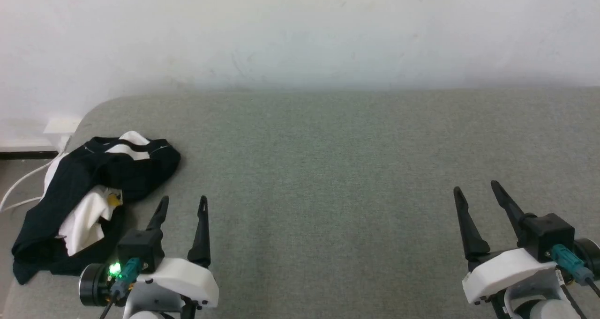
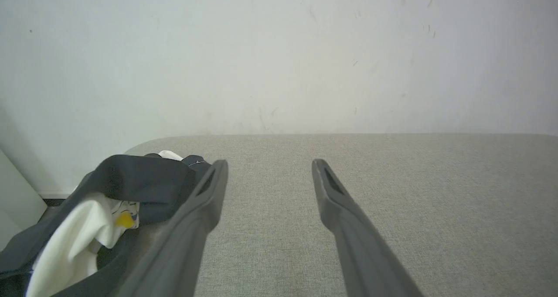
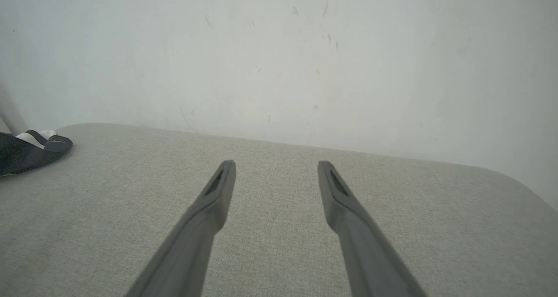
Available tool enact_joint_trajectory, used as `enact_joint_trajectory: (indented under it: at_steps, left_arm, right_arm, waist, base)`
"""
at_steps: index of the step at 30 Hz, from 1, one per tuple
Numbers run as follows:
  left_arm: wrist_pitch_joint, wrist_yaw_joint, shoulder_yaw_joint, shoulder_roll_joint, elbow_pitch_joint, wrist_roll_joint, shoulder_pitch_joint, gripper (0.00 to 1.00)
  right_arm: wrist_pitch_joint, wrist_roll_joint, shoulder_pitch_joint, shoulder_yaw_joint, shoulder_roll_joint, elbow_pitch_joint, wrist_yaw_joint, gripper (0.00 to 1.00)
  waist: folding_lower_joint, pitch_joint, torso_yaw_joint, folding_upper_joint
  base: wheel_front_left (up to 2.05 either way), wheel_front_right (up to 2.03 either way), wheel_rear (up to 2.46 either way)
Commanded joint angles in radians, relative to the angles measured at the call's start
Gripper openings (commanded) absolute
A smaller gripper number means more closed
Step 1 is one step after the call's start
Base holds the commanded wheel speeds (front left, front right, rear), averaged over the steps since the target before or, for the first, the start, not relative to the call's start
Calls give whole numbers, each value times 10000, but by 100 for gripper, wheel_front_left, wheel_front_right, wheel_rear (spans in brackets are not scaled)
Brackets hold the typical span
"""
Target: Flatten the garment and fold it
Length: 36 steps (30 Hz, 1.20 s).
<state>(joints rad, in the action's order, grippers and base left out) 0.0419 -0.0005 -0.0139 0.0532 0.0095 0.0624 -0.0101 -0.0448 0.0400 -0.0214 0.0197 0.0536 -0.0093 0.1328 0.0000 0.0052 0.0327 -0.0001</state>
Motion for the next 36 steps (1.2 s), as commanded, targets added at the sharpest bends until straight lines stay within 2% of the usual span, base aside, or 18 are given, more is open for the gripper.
enact_joint_trajectory:
  at_steps: [1,36]
  left_arm:
    - [112,-75,2,-6,-10,89,163,100]
    - [843,-57,649,-14,145,1141,158,100]
  right_arm:
    - [-87,115,-74,21,-8,-65,-4,100]
    - [-599,405,-211,-312,-17,-745,-10,100]
  waist:
    - [0,15,124,0]
    - [0,152,2709,0]
  base:
    - [0,0,0]
    - [0,0,0]
